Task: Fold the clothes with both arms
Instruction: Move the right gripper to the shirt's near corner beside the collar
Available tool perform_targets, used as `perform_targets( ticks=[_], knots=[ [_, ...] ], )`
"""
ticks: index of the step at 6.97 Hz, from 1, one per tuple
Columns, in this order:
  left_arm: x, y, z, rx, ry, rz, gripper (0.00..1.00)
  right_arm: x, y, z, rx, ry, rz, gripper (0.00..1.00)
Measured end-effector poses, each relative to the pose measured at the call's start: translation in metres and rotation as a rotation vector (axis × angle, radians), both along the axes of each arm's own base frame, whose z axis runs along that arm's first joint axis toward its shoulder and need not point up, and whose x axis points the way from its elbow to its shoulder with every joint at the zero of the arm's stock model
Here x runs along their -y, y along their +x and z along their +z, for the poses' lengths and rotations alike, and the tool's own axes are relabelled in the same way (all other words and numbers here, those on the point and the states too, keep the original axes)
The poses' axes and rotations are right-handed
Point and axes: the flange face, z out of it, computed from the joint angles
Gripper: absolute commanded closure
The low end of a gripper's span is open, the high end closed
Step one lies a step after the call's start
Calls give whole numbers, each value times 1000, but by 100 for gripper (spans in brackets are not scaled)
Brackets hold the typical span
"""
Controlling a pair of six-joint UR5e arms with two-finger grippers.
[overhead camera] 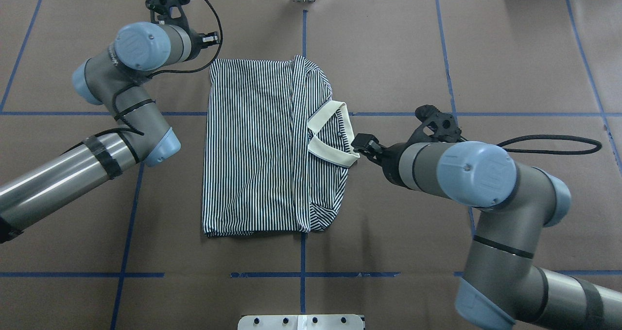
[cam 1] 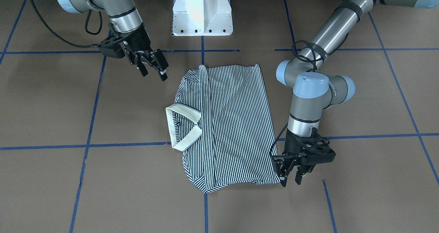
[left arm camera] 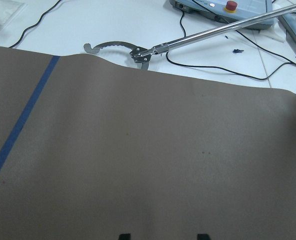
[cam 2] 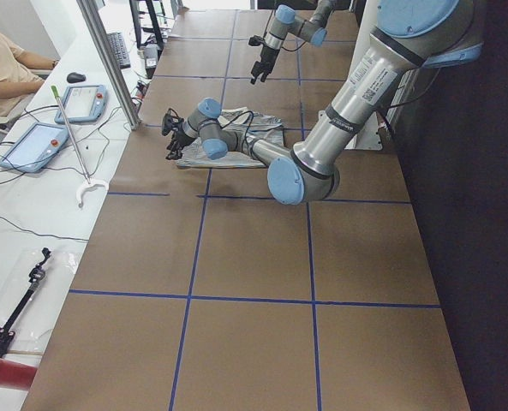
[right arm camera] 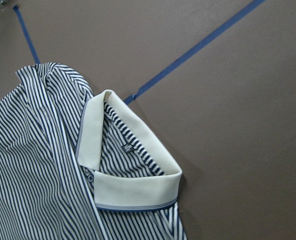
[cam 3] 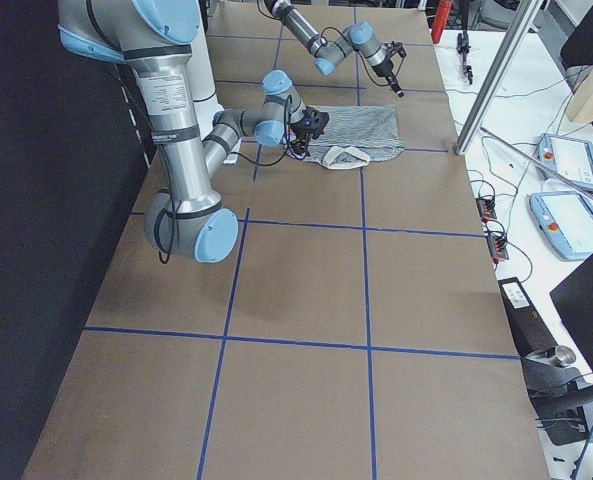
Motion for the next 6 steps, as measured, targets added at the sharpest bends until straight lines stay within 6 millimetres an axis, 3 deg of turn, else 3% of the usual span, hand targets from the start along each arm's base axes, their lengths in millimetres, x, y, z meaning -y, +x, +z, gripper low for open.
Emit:
perform_targets(
  ticks=[1,3,5,6],
  knots=[
    [-25,-22,5,-32,6,34,47,0,-27,-23,-23,2,-45,0],
    [-55,-45,19,-60,-2,85,47,-20,-80,-44,-102,79,-207,0],
    [-59,-48,25,-62,-7,92,46,-33,-124,-49,-233,183,-417,0],
    [-60,-47,25,-62,-7,92,46,-36,-132,-51,-307,228,-523,0]
  ],
)
